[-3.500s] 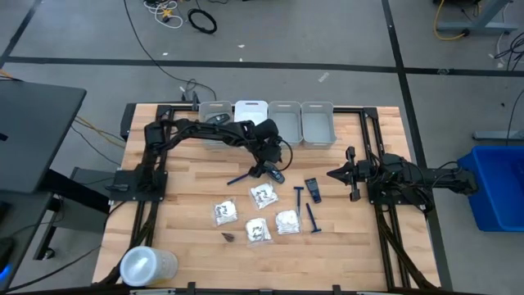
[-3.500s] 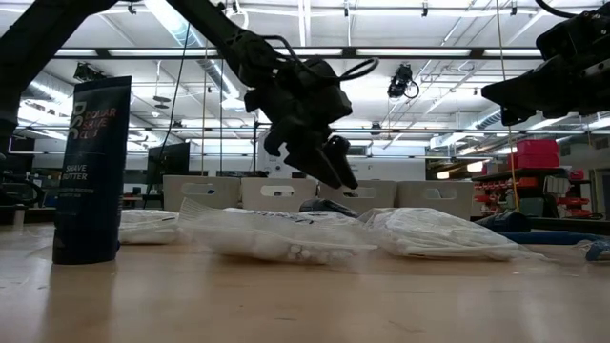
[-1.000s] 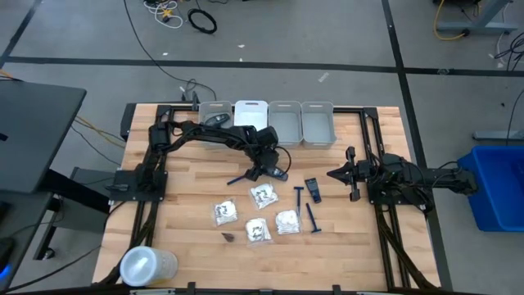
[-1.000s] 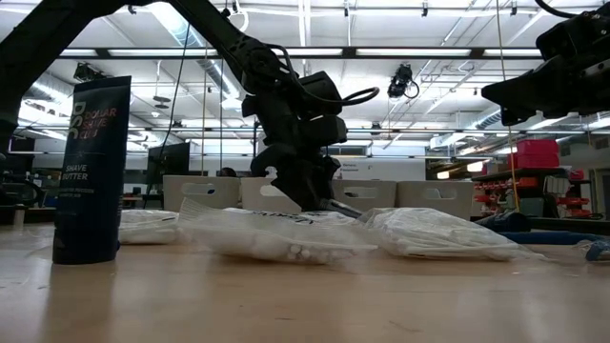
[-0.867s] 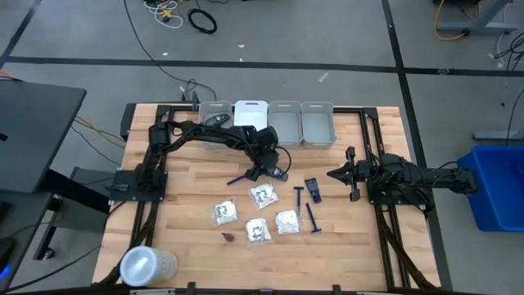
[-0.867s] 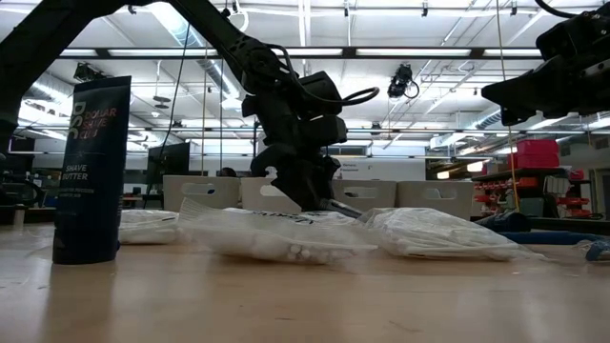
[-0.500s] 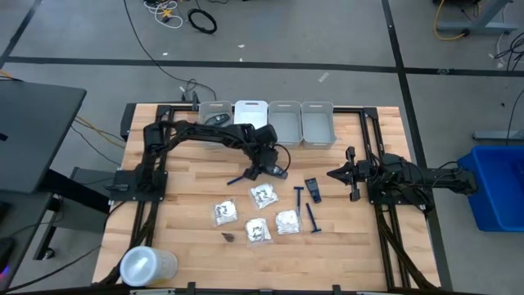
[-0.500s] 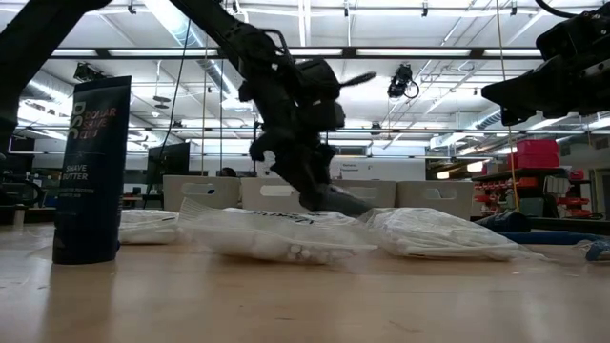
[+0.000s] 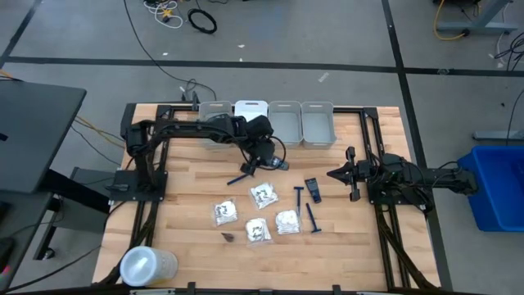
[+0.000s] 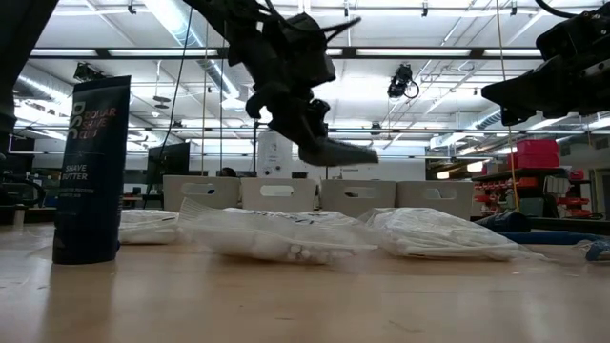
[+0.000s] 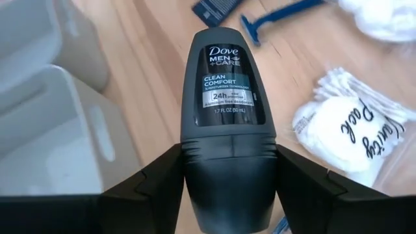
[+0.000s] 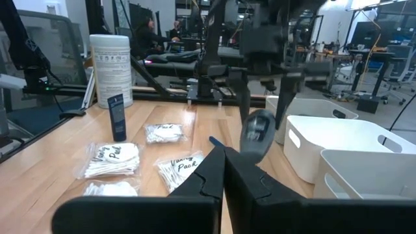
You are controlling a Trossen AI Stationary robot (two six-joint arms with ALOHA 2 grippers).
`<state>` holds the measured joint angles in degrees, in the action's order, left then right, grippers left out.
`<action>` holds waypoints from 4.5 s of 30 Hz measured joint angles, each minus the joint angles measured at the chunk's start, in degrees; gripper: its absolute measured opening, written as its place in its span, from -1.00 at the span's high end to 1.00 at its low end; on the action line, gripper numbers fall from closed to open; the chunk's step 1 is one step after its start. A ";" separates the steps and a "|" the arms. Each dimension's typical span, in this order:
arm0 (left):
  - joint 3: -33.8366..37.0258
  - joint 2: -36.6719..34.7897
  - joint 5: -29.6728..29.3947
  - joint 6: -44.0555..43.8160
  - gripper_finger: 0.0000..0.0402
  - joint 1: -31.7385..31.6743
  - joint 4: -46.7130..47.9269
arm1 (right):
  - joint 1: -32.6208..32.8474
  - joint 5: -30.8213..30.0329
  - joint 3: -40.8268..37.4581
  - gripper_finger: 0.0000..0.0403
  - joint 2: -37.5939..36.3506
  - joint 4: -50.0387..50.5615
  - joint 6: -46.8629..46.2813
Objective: Pick & Place Travel size toiletries
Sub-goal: Put the gray deodorant into the left gray bin, then put the white cotton pack into the white bin
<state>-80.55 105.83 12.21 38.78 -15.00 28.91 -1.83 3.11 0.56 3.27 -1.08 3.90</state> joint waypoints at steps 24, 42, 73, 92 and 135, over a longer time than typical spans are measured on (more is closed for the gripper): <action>0.02 -13.14 -12.83 -12.06 -0.08 -1.22 1.19 | -0.02 0.00 -0.01 0.93 0.00 0.00 0.00; 5.11 -14.93 -14.84 -20.25 -0.06 -5.93 6.96 | -0.02 0.00 -0.01 0.93 0.00 0.00 0.00; 21.75 -28.10 -28.34 -43.03 -0.06 -20.68 6.42 | -0.02 0.00 0.02 0.93 0.00 0.00 -0.02; 28.22 -27.94 -29.57 -50.53 -0.09 -21.94 1.38 | -0.02 0.00 0.02 0.93 0.00 0.00 0.00; 27.83 -35.39 -23.07 -43.15 -0.35 -13.26 1.61 | -0.02 -0.02 0.00 0.93 -0.02 0.02 -0.02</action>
<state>-52.72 70.44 -10.86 -4.37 -28.27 30.53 -1.85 3.09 0.56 3.25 -1.06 3.88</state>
